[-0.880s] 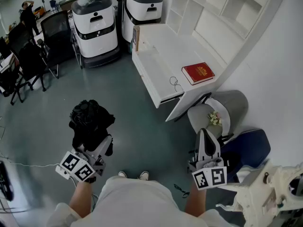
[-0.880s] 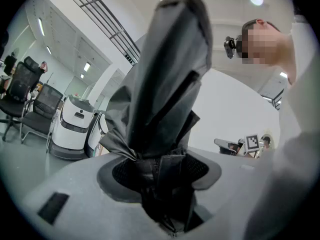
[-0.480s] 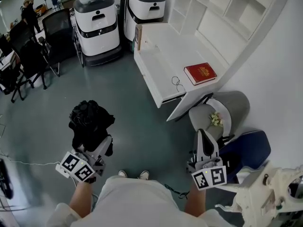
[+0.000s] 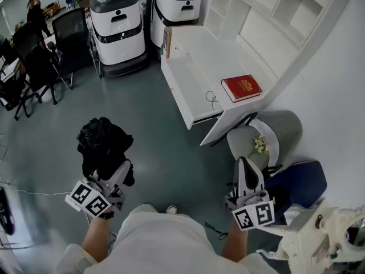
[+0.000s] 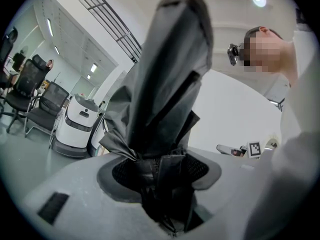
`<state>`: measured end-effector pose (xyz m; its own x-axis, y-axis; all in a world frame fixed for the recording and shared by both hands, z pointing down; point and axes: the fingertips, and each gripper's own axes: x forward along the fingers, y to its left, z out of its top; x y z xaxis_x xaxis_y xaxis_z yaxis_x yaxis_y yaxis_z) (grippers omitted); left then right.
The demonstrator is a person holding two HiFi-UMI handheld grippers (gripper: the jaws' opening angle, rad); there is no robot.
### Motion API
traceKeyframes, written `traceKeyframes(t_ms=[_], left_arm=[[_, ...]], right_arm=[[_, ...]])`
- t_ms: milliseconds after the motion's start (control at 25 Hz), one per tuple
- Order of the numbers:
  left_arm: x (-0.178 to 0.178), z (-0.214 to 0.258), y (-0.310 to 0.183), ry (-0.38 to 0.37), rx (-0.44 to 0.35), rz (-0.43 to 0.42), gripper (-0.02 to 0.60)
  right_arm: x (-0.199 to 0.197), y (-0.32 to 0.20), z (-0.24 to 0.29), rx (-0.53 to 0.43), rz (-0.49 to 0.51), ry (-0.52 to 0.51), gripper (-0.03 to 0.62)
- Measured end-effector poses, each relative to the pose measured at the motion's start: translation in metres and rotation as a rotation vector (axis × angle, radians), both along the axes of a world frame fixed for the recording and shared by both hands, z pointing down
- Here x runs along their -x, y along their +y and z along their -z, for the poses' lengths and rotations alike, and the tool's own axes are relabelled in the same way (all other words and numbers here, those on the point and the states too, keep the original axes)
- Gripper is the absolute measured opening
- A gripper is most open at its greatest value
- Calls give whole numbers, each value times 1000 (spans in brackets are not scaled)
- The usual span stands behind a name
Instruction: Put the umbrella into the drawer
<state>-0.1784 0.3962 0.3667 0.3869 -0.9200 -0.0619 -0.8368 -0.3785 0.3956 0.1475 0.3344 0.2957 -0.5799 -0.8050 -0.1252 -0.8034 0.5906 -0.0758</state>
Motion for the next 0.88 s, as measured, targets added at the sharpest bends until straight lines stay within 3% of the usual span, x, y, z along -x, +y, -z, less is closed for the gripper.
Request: traceKeyframes(t_ms=[160,480,720,880], left_arm=[[-7,-5,-8,-22,13,26,238],[8,-33,-45,28,95,33,239],[24,-58,-140,60,118,-27,238],[50,-55,-219,35,109,-74,238]], right_arm=[[-9,-16,-9,12,34,-27,-2],[17,-67,-35,85,77,-12,-2],[41,-145,-47,115,31,19,-2],[76,-210,-32,113,13,69,-2]])
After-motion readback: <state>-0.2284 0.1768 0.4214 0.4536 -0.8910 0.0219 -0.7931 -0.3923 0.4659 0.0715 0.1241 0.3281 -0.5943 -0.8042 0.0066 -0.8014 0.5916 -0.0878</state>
